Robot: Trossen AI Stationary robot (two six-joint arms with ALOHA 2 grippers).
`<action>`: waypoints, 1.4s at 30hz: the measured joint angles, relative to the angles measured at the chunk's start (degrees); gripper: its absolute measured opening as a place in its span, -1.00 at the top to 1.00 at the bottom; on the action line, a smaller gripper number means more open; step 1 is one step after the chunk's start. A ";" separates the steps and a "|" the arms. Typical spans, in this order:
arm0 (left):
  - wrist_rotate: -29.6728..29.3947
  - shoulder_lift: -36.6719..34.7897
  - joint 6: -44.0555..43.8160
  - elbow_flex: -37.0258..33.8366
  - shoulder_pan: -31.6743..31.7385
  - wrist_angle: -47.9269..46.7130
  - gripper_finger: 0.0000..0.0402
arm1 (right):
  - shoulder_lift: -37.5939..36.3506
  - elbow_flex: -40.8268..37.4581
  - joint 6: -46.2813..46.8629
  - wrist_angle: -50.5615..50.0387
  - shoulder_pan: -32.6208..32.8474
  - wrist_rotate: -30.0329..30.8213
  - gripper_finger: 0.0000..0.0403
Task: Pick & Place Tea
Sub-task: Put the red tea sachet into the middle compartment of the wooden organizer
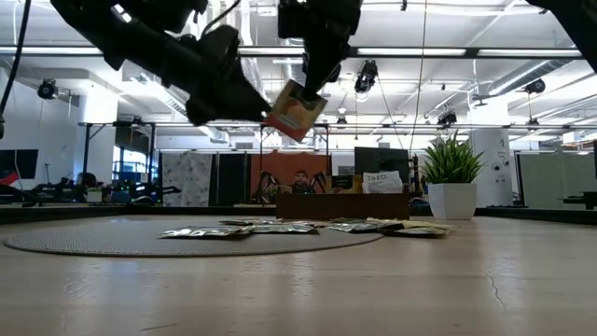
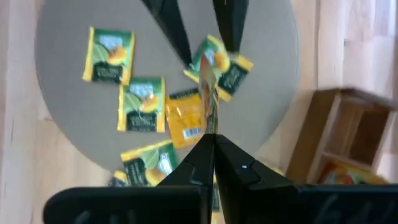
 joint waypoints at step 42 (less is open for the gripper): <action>1.82 -1.03 -37.54 0.20 -2.72 -20.92 0.23 | -1.51 -2.91 0.69 -7.77 -10.95 10.20 0.96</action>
